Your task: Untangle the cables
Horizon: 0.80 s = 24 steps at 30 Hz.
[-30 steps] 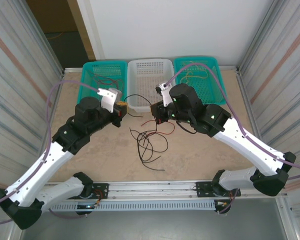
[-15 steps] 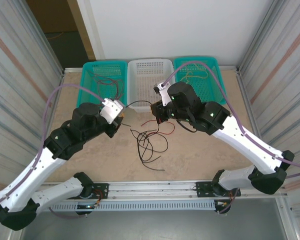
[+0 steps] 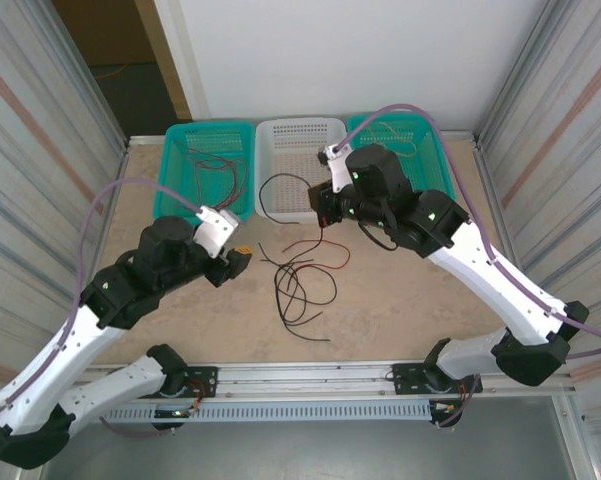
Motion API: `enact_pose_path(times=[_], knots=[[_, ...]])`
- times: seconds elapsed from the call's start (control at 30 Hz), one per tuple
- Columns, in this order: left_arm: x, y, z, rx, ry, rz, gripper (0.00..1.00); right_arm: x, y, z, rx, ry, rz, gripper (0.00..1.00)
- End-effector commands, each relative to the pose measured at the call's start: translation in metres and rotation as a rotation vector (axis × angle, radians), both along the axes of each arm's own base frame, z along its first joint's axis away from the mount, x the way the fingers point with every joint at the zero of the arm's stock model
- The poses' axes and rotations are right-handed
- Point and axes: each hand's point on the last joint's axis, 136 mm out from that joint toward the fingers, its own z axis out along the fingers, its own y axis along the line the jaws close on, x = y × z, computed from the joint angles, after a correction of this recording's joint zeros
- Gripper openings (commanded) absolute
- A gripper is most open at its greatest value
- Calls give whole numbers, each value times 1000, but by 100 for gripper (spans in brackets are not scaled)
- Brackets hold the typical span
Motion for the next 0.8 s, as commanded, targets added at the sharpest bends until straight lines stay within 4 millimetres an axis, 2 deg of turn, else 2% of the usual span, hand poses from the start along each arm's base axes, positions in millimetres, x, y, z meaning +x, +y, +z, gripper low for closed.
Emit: enact_pose_path(times=[0.0, 0.17, 0.33, 0.43, 0.5, 0.57, 0.67, 0.73, 0.77], knots=[[10, 16, 16, -169, -12, 175, 63, 25, -7, 32, 80, -73, -59, 3], [8, 24, -1, -336, 111, 281, 66, 73, -29, 49, 131, -112, -213, 5], [7, 14, -38, -432, 296, 310, 60, 137, -50, 45, 128, -90, -361, 6], [8, 15, -58, -424, 361, 360, 59, 178, -56, 22, 178, 25, -385, 8], [8, 17, -68, -397, 391, 388, 59, 202, -52, -1, 273, 172, -331, 13], [9, 19, -74, -372, 415, 409, 59, 218, -52, -26, 306, 295, -325, 22], [11, 21, -81, -350, 448, 434, 60, 221, -59, -62, 241, 384, -368, 42], [14, 21, -86, -351, 471, 449, 61, 211, -63, -76, 195, 393, -385, 47], [15, 21, -89, -356, 483, 455, 61, 205, -65, -80, 179, 387, -390, 56]])
